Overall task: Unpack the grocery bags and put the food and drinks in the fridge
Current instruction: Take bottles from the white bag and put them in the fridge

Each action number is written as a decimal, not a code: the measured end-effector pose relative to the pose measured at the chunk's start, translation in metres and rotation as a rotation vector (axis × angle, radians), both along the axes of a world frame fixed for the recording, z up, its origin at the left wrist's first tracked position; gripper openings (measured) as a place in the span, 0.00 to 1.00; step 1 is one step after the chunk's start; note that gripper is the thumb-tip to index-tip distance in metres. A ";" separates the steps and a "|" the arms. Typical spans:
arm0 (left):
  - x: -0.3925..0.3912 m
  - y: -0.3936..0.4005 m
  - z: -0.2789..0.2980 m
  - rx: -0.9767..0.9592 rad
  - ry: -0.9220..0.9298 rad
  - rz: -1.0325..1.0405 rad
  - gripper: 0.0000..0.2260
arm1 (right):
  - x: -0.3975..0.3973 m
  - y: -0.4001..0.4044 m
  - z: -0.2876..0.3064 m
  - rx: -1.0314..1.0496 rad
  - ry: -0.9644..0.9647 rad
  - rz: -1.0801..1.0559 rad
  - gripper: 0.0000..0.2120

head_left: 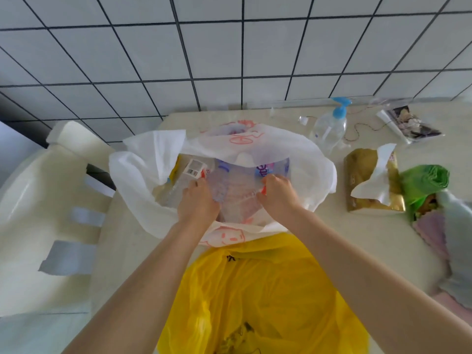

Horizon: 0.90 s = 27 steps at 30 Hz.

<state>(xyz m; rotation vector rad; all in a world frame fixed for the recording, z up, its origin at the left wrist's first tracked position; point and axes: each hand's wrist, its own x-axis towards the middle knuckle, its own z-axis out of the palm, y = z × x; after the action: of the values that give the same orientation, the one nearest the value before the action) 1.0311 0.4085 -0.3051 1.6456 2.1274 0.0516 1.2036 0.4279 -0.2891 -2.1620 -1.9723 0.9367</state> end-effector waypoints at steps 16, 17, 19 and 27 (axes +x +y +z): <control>0.007 -0.014 -0.043 -0.015 0.404 -0.092 0.25 | -0.036 0.011 -0.028 -0.418 0.304 -0.776 0.49; 0.009 -0.015 -0.042 -0.021 0.399 -0.104 0.24 | -0.041 0.014 -0.033 -0.413 0.288 -0.781 0.52; 0.012 -0.017 -0.041 -0.034 0.376 -0.112 0.23 | -0.051 0.014 -0.032 -0.421 0.261 -0.797 0.53; 0.010 -0.012 -0.045 -0.080 0.384 -0.170 0.30 | -0.046 0.016 -0.043 -0.463 0.356 -0.899 0.43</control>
<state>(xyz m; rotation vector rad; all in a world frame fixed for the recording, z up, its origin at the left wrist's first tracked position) 1.0409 0.3965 -0.3501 1.9016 2.2105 -0.4286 1.1574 0.4442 -0.3318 -2.4499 -0.5196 1.4892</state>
